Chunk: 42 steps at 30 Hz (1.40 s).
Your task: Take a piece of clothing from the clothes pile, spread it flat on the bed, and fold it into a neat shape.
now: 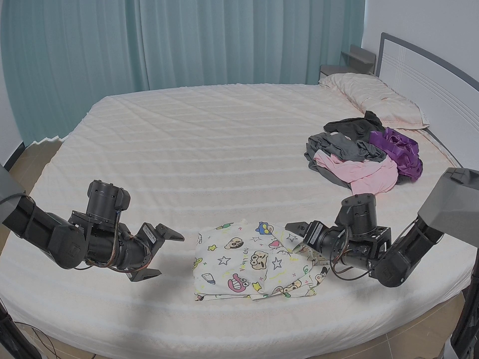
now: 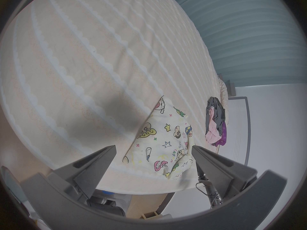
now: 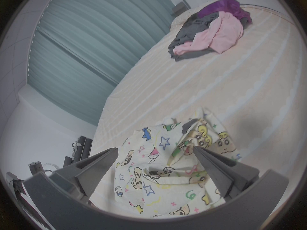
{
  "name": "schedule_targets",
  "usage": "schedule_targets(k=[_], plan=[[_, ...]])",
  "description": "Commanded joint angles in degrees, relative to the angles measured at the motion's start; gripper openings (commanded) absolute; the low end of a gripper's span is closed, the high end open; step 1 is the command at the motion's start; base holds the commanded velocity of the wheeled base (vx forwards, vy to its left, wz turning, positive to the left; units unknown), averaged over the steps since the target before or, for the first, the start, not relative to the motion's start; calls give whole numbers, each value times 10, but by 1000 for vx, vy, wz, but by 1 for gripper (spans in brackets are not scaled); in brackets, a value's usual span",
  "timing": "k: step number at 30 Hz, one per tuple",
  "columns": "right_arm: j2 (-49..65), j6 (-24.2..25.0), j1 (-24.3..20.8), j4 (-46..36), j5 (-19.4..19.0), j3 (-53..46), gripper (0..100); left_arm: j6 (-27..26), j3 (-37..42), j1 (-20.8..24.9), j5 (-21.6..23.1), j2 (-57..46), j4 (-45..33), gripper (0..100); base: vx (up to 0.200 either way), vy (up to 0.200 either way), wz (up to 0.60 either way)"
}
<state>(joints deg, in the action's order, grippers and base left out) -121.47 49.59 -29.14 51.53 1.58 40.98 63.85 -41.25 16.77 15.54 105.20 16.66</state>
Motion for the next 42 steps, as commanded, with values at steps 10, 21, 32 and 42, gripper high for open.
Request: schedule_targets(k=[10, 21, 32, 42], plan=[[-84, 1, -17, -35, 1, 93, 100, 0, 3, 1, 0, 4, 0, 100, 0, 0, 0], [-128, 2, 24, -27, 6, 183, 100, 0, 3, 2, 0, 10, 0, 100, 0, 0, 0], [-151, 4, 71, -20, 22, 194, 100, 0, 3, 3, 0, 11, 0, 100, 0, 0, 0], [-81, -1, 98, -21, 32, 176, 100, 0, 3, 3, 0, 10, 0, 100, 0, 0, 0]])
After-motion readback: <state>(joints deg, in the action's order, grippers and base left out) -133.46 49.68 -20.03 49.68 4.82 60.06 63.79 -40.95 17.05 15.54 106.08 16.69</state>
